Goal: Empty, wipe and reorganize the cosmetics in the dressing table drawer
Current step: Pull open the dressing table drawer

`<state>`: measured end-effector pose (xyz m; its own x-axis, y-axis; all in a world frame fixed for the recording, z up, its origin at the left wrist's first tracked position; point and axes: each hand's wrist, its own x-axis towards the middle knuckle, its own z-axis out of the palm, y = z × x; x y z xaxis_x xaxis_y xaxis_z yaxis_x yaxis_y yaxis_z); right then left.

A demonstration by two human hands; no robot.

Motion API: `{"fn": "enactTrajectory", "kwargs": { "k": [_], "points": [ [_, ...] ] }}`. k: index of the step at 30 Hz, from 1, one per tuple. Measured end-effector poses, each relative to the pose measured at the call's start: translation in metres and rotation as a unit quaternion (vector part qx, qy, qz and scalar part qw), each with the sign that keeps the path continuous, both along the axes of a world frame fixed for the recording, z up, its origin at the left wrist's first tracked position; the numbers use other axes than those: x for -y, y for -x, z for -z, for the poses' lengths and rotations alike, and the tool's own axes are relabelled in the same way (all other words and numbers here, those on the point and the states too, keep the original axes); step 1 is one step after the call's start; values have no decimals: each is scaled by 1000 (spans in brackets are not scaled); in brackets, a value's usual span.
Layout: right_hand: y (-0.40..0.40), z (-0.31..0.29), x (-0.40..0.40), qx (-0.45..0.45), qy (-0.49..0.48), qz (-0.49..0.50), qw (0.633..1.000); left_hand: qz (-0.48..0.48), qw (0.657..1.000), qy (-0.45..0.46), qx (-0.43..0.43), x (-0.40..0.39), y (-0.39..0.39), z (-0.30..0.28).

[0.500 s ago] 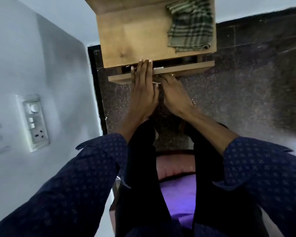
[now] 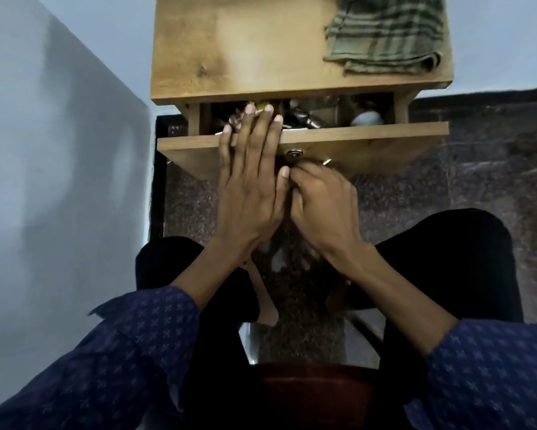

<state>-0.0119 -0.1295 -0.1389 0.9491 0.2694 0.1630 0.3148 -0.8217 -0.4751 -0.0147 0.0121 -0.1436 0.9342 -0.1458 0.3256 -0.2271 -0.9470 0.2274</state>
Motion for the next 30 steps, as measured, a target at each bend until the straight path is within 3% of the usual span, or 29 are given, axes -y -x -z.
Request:
{"fn": "enactTrajectory", "kwargs": {
  "k": [3,7,12,18,23,30],
  "points": [
    [9,-6,13,23,-29,7,999,-11,999,40,27,7,8,14],
    [8,-25,30,154,-107,43,981,-25,998,52,20,18,22,15],
    [32,-23,44,67,7,22,998,-55,998,7,-39,27,76,1],
    [55,-48,59,0,-48,-3,999,-32,996,-37,-76,25,105,-28],
    [69,-62,69,-84,-53,-63,993,-49,997,-34,-44,29,136,-40],
    [86,-73,82,-119,-29,-97,988,-94,995,-41,-15,46,165,-53]
  ]
}}
